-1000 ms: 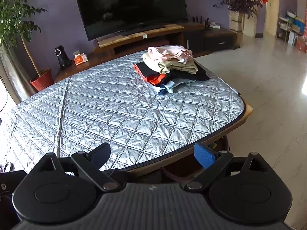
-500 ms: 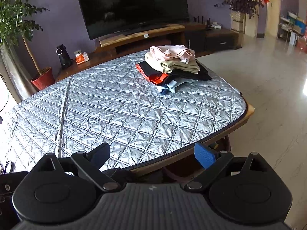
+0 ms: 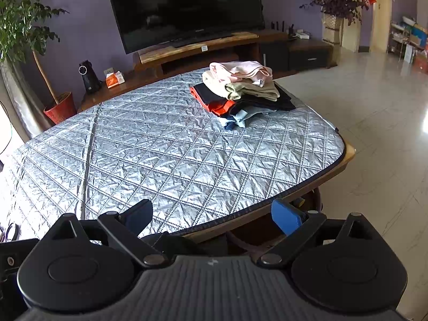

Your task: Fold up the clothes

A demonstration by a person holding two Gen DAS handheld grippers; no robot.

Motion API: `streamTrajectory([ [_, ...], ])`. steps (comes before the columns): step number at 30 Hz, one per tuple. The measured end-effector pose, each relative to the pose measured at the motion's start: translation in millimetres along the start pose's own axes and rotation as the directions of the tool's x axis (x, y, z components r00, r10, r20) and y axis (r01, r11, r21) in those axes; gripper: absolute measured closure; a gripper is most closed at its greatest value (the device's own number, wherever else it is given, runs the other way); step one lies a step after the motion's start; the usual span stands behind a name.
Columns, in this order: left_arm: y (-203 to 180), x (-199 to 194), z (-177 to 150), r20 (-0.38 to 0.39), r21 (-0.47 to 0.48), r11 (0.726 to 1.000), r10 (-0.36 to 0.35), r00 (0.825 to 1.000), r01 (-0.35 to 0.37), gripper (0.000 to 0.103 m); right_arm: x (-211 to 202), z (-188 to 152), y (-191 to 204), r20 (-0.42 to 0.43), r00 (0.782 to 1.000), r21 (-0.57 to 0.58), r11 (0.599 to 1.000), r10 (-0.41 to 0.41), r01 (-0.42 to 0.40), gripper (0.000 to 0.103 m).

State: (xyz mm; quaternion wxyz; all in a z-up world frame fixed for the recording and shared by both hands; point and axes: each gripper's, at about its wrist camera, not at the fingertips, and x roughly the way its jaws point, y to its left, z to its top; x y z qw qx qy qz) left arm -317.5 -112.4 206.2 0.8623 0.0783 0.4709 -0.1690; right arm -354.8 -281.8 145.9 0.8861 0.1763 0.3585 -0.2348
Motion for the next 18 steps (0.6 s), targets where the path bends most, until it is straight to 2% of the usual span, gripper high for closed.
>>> streamTrajectory([
  [18,-2.3,4.7,-5.8,0.008,0.018,1.0,-0.017,1.0,0.017,0.0,4.9,-2.6,3.3,-0.009,1.0,-0.022,1.0,-0.013,0.013,0.008],
])
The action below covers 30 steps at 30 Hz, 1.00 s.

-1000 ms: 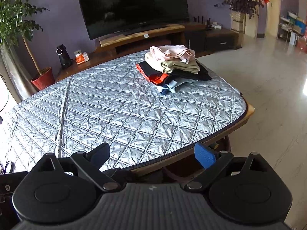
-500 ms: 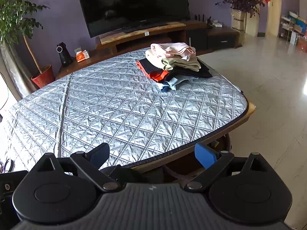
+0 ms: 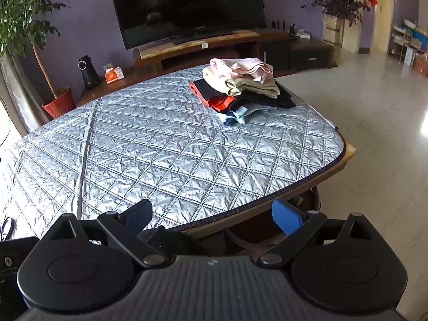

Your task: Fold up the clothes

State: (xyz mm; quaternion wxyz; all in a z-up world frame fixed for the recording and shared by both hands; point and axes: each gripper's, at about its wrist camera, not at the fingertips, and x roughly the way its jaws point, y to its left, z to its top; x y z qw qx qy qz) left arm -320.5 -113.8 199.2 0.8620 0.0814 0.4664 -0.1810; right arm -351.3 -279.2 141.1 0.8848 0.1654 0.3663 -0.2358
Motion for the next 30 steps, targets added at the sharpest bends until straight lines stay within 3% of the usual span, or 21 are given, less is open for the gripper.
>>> streamTrajectory([
  [30,7.2,16.0,-3.3,-0.025,-0.021,1.0,-0.016,1.0,0.016,0.0,4.9,-7.2,6.4,-0.001,1.0,-0.048,0.999,-0.022,0.022,0.007],
])
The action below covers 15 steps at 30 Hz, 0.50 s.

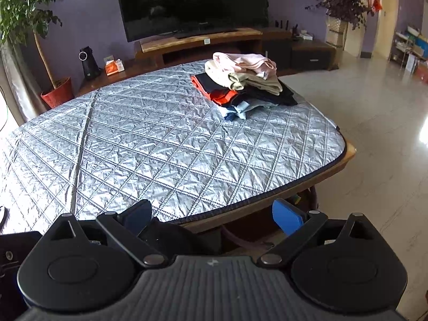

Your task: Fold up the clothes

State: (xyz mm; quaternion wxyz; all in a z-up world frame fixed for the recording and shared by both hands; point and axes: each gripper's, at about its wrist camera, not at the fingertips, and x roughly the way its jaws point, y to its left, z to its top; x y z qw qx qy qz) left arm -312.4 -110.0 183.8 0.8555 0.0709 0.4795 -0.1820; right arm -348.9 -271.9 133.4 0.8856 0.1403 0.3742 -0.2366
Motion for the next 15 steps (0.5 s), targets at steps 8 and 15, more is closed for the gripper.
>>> streamTrajectory([
  [8,4.2,6.9,0.1,-0.011,-0.01,1.0,-0.011,1.0,0.011,0.0,2.9,0.8,2.0,0.004,1.0,-0.015,1.0,-0.006,0.006,0.006],
  [15,13.0,13.6,2.5,-0.022,-0.041,0.999,-0.032,0.999,0.032,0.0,4.0,0.6,5.5,0.013,1.0,-0.035,0.999,-0.01,0.01,0.006],
])
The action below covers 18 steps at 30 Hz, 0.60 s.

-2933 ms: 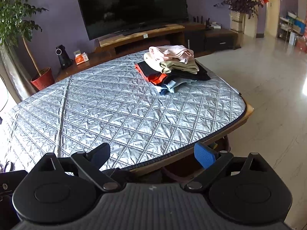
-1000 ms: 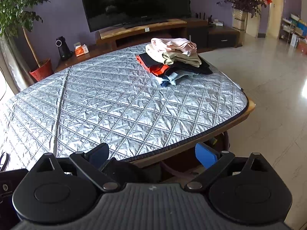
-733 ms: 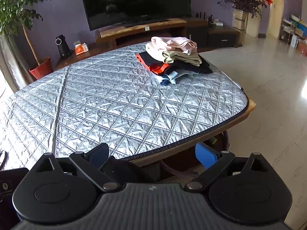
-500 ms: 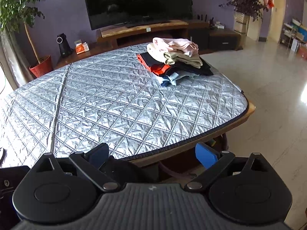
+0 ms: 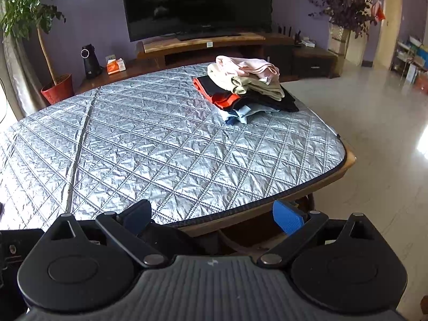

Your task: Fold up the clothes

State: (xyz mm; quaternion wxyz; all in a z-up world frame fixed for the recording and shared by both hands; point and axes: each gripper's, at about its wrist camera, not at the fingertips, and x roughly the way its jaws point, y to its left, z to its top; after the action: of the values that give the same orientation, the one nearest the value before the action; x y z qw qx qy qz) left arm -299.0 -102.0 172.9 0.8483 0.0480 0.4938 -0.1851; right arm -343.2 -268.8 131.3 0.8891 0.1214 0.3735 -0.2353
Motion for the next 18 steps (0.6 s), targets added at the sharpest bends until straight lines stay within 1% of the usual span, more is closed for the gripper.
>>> streamTrajectory([
  [5,0.1,4.6,1.9,0.004,0.011,1.0,0.019,1.0,-0.019,0.0,1.5,-0.9,5.4,0.006,1.0,-0.022,1.0,-0.001,0.001,0.006],
  [8,1.2,6.3,3.0,0.014,0.009,1.0,0.003,1.0,-0.003,0.0,3.6,0.2,6.8,0.009,1.0,-0.03,1.0,-0.005,0.005,0.006],
  [9,1.4,6.6,3.4,0.019,0.009,1.0,-0.003,1.0,0.003,0.0,4.2,0.9,6.8,0.01,1.0,-0.029,1.0,-0.005,0.006,0.006],
  [13,-3.0,7.0,3.0,0.045,0.042,0.999,0.019,0.999,-0.021,0.0,5.3,5.0,6.0,0.019,1.0,-0.018,1.0,-0.012,0.012,0.006],
  [18,-2.5,11.9,-1.3,0.036,0.043,0.999,0.014,0.999,-0.016,0.0,7.2,7.3,3.2,0.023,1.0,0.001,1.0,-0.018,0.018,0.006],
])
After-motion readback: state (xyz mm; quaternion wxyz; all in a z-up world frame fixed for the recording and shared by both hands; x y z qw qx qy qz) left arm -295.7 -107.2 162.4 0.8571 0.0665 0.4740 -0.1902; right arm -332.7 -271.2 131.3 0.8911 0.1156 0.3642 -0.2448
